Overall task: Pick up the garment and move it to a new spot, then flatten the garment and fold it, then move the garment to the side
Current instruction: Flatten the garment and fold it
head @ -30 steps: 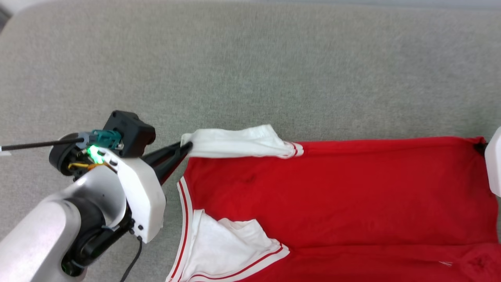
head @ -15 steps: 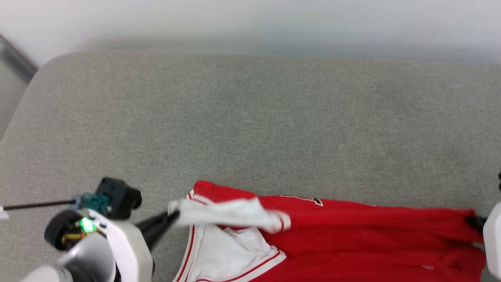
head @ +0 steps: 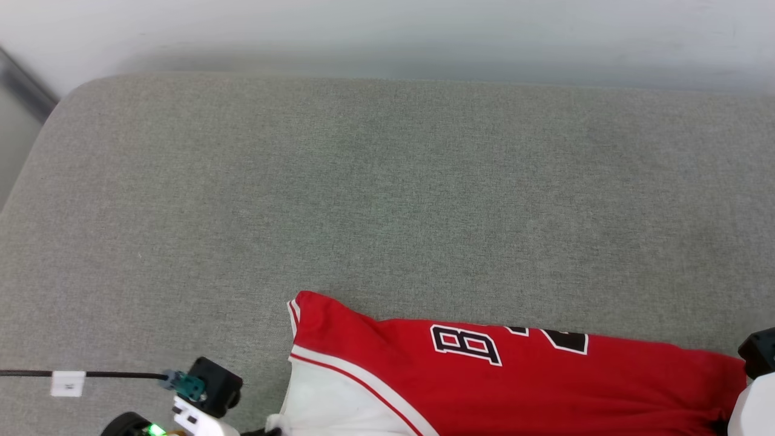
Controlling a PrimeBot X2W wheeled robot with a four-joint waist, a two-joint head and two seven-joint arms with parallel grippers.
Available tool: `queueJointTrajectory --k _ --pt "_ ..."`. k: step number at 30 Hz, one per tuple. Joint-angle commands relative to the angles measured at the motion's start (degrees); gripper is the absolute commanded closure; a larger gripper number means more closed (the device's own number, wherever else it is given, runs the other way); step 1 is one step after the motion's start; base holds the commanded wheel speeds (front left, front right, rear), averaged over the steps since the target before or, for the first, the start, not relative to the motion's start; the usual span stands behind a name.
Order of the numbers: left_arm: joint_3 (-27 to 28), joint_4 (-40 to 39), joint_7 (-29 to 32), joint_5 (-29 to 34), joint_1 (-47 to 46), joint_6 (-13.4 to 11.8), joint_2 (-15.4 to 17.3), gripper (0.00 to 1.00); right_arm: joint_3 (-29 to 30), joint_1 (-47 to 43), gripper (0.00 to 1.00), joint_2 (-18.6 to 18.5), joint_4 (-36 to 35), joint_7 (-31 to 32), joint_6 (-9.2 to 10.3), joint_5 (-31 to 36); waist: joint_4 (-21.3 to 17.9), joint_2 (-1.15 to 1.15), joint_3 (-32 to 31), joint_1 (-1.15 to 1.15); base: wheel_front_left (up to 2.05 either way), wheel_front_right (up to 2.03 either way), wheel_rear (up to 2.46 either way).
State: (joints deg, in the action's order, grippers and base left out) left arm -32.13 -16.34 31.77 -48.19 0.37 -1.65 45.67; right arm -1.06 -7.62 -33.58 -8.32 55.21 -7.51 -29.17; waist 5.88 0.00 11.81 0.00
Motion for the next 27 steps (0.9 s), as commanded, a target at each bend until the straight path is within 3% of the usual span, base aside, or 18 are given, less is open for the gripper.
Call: queueJointTrajectory --k 1,8,9,10,11,12,21,27 --pt "-0.57 0.97 -0.3 0.0 -0.5 0.41 -1.13 1.0 -0.28 -0.47 1.0 0.16 0.84 -0.08 0.04 -0.3 0.0 0.0 0.08 0.0 0.0 0.0 0.0" --pt "-2.87 6.87 -1.92 1.19 -1.18 2.54 -3.51 1.0 -1.99 0.52 1.0 0.39 2.88 -0.97 0.04 -0.82 -0.3 0.0 -0.21 0.0 0.0 0.0 0.0" --pt "-3.11 7.48 -2.23 1.21 -1.25 2.68 -3.82 1.0 -2.13 0.6 0.72 0.6 3.13 -1.12 0.04 -0.94 -0.38 0.0 -0.44 0.0 0.0 0.0 0.0" --pt "-3.28 8.02 -2.46 1.52 -1.34 2.9 -3.98 0.79 -2.33 0.6 0.0 0.73 3.32 -1.42 0.04 -1.08 -0.45 0.0 -0.68 0.0 0.0 0.0 0.0" --pt "-3.45 8.45 -2.92 1.83 -1.38 3.01 -4.07 0.27 -2.34 0.57 0.0 1.0 3.47 -1.93 0.03 -1.21 -0.5 0.0 -0.98 0.0 0.0 0.0 0.0" --pt "-3.61 8.91 -3.19 1.97 -1.3 3.17 -4.24 0.0 -2.43 0.42 0.0 1.08 3.55 -2.07 0.03 -1.41 -0.55 0.0 -1.37 0.0 0.0 0.0 0.0" --pt "-0.5 7.63 -11.02 3.35 -1.3 2.15 -5.6 0.0 3.03 -1.85 0.0 2.06 -1.48 -1.3 0.04 -3.51 -1.24 0.0 -5.71 0.0 0.0 0.0 0.0" --pt "4.31 5.69 -21.58 4.48 -0.17 0.07 -7.7 0.0 9.64 -3.21 0.0 6.34 -8.46 2.41 0.04 -3.2 -2.01 0.0 -7.16 0.0 0.0 0.0 0.0"
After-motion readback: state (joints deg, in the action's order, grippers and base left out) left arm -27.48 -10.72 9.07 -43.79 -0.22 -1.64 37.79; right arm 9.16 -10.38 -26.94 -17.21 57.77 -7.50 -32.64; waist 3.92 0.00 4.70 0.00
